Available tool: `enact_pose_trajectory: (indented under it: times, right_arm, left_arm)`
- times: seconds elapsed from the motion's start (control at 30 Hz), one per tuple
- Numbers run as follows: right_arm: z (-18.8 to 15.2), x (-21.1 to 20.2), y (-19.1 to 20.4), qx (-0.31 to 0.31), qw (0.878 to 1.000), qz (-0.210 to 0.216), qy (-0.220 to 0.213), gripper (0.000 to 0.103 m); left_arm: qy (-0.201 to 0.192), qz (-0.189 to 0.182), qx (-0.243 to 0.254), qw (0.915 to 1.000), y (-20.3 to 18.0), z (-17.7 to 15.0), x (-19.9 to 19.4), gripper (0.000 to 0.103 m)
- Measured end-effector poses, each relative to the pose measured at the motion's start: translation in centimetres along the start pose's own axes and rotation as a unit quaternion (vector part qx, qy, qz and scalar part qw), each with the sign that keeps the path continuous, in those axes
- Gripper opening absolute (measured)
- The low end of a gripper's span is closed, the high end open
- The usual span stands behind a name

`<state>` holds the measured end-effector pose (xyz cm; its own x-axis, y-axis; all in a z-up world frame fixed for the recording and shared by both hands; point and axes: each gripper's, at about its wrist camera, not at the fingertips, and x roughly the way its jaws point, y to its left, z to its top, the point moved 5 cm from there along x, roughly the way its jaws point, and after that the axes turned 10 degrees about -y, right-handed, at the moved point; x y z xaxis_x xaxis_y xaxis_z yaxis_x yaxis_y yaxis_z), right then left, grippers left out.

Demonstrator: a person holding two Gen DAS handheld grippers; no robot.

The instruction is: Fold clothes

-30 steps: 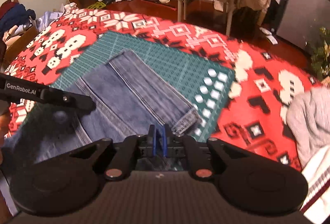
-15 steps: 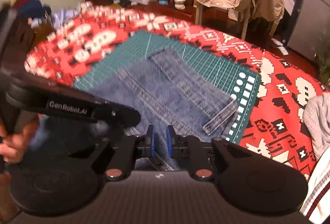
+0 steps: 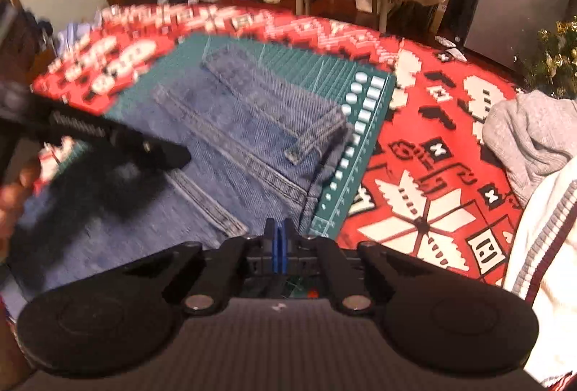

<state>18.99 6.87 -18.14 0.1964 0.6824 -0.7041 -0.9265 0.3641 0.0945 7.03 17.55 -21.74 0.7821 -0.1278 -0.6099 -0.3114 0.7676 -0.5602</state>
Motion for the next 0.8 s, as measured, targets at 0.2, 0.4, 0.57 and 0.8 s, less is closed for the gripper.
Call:
enact_pose_trajectory:
  times: [0.2, 0.4, 0.57, 0.8]
  right_arm:
    - [1.7, -0.3, 2.4, -0.024, 0.999, 0.027, -0.018, 0.009]
    - [1.0, -0.7, 5.6, -0.026, 0.997, 0.067, -0.011, 0.009]
    - [-1.7, -1.6, 6.4, -0.030, 0.997, 0.071, 0.018, 0.009]
    - [-6.0, -3.9, 3.8, 0.018, 0.998, 0.058, 0.025, 0.007]
  left_arm:
    - [-0.002, -0.014, -0.021, 0.9997, -0.1, -0.4, -1.7, 0.004]
    - [0.009, -0.017, 0.004, 0.9998, -0.4, -1.8, -4.1, 0.004]
    - [0.034, -0.003, 0.029, 0.9990, 0.2, -3.9, -5.0, 0.004]
    - [0.043, 0.009, 0.014, 0.9989, 2.8, -5.7, -6.5, 0.004]
